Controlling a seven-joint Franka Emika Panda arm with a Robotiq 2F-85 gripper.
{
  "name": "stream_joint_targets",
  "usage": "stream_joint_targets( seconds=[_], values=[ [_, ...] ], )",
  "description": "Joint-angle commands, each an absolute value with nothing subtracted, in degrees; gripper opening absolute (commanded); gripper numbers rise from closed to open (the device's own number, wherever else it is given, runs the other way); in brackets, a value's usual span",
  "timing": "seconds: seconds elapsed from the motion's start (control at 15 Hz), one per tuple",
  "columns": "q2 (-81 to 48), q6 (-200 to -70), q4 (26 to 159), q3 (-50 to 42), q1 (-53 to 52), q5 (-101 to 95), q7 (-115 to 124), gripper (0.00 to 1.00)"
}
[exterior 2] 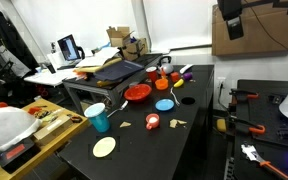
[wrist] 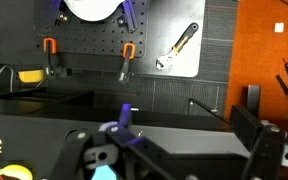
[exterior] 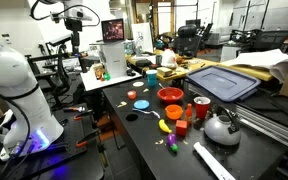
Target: Move the yellow plate to the right.
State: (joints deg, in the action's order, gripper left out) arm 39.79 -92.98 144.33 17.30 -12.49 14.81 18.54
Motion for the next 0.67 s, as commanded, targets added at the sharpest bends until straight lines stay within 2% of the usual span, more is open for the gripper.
stream_joint_targets(
  seconds=[0.0,0.6],
  values=[
    [39.8,-92.7,144.2,17.5,-12.1,14.9,18.4,1.00],
    [34.3,-102.0,143.6,17.0,-8.8,12.4,18.8,1.00]
  ],
)
